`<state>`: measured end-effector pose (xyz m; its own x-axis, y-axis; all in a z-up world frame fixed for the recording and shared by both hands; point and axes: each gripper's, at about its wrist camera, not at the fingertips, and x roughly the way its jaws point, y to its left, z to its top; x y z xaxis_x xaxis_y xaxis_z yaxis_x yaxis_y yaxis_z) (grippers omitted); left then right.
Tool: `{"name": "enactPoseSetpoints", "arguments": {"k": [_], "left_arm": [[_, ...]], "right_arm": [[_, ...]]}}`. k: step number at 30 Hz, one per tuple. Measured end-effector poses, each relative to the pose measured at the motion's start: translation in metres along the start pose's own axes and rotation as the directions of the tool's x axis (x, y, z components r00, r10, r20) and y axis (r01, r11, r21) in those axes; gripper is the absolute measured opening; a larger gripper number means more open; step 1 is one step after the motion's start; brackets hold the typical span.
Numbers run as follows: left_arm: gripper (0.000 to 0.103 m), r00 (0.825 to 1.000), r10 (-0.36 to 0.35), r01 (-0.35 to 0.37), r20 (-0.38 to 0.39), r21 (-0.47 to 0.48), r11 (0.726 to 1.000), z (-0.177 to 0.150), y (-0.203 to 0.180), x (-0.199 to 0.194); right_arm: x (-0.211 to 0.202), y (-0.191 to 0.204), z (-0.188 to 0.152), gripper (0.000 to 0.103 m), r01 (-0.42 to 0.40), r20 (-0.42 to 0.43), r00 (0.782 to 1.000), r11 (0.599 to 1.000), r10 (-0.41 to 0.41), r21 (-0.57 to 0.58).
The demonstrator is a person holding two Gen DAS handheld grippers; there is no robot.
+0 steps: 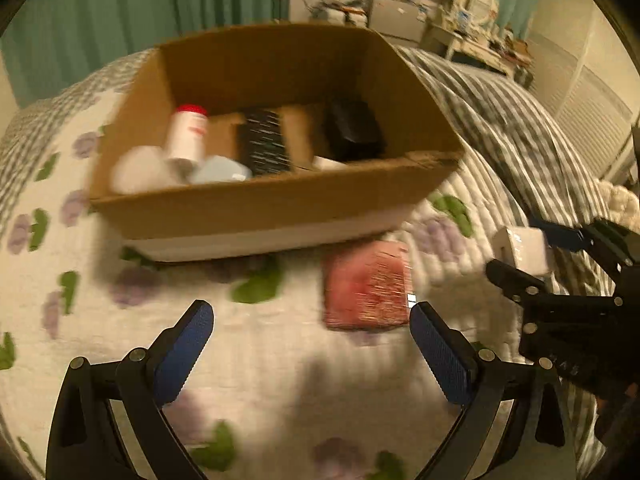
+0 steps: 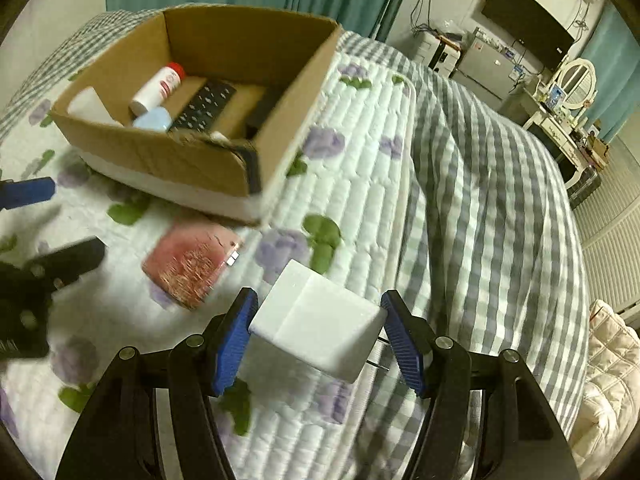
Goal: Organize rigid objects
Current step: 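Grasp the small white plug charger with the right gripper while the left grasps the pink rose card, then lower the white plug charger and pink rose card into the box and release both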
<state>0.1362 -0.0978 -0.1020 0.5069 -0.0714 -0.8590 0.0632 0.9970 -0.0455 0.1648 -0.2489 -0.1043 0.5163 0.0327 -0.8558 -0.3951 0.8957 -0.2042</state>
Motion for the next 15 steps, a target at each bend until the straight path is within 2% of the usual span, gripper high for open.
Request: {"name": "enactPoseSetpoints", "arguments": {"k": [4, 9, 15], "left_arm": [[0.099, 0.999, 0.021, -0.021, -0.04, 0.021, 1.0, 0.001, -0.015, 0.025], [0.099, 0.997, -0.004, 0.002, -0.08, -0.024, 1.0, 0.004, -0.012, 0.05], [0.097, 0.994, -0.011, 0.01, -0.109, -0.014, 1.0, 0.01, -0.015, 0.079]], "right_arm": [[0.009, -0.006, -0.006, 0.064, -0.01, 0.001, 1.0, 1.0, 0.01, -0.021], [0.025, -0.013, -0.007, 0.064, -0.032, -0.004, 0.999, 0.999, 0.032, -0.032], [0.033, -0.023, -0.006, 0.064, -0.065, 0.01, 0.998, 0.998, 0.065, -0.003]]}}
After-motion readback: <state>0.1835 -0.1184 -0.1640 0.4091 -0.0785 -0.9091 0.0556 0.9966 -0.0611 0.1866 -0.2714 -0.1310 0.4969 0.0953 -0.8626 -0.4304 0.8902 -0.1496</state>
